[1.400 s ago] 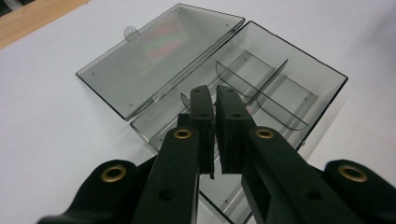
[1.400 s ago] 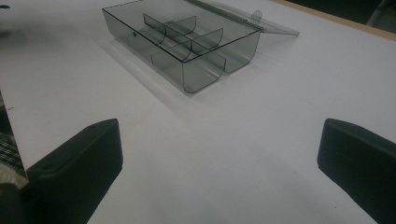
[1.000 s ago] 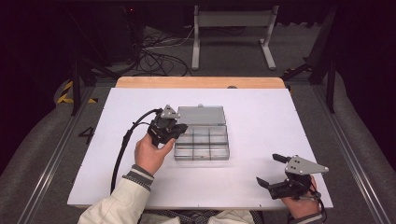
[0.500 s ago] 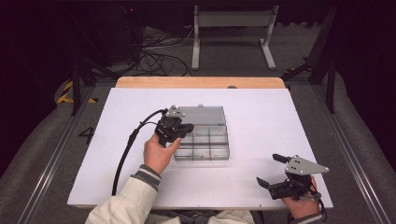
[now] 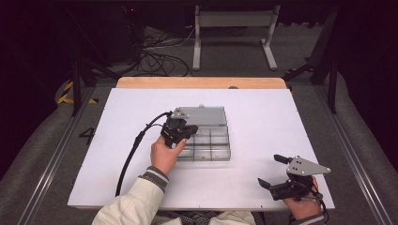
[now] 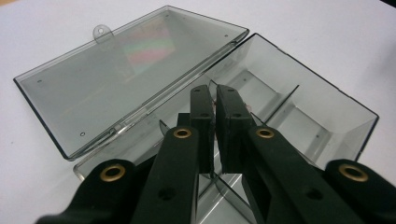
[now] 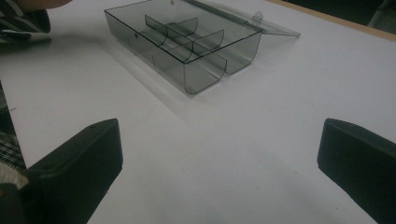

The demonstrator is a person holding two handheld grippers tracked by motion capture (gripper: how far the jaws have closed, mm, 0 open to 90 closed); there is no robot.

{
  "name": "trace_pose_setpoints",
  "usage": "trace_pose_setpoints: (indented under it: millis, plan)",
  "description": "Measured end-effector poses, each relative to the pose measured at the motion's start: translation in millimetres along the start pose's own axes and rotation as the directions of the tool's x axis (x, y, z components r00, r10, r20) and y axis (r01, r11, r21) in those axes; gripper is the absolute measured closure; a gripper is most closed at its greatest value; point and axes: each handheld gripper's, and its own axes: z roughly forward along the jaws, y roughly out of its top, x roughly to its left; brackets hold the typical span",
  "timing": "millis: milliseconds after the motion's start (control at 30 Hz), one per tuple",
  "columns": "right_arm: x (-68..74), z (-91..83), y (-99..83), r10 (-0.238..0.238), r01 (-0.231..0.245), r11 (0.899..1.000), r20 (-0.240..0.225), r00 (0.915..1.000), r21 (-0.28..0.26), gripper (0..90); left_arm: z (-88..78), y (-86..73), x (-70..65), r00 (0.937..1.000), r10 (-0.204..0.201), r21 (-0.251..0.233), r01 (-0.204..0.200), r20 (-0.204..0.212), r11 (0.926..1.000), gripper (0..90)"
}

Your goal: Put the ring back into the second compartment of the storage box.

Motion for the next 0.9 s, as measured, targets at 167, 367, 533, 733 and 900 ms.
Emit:
trace_pose_setpoints:
  millis: [167,367,533,733,900]
  plan:
    - [-0.2,-0.2,-0.3,0.002,-0.002,1.0,0.0,1.0,-0.001,0.8,6.4,-1.8,1.2,0.9999,-0.007,0.004,0.007,-0.01,1.0,86.1]
    - [-0.3,-0.1,-0.3,0.001,-0.001,1.0,-0.001,1.0,-0.001,0.8,14.5,-3.5,1.3,0.9998,-0.018,0.008,0.018,-0.013,0.9998,86.1]
    - [-0.2,0.2,-0.4,0.0,0.0,1.0,-0.003,1.0,-0.001,0.8,18.5,-4.0,1.7,0.9996,-0.026,0.014,0.026,-0.015,0.9996,86.1]
    - [-0.1,0.3,-0.4,0.0,0.0,1.0,-0.005,1.0,0.001,0.8,21.4,-4.6,1.6,0.9995,-0.021,0.027,0.021,-0.024,0.9994,86.0]
    - [0.1,0.6,-0.4,-0.001,0.001,1.0,-0.006,1.0,0.003,0.8,25.4,-5.3,1.9,0.9995,-0.015,0.045,0.017,-0.028,0.9989,86.0]
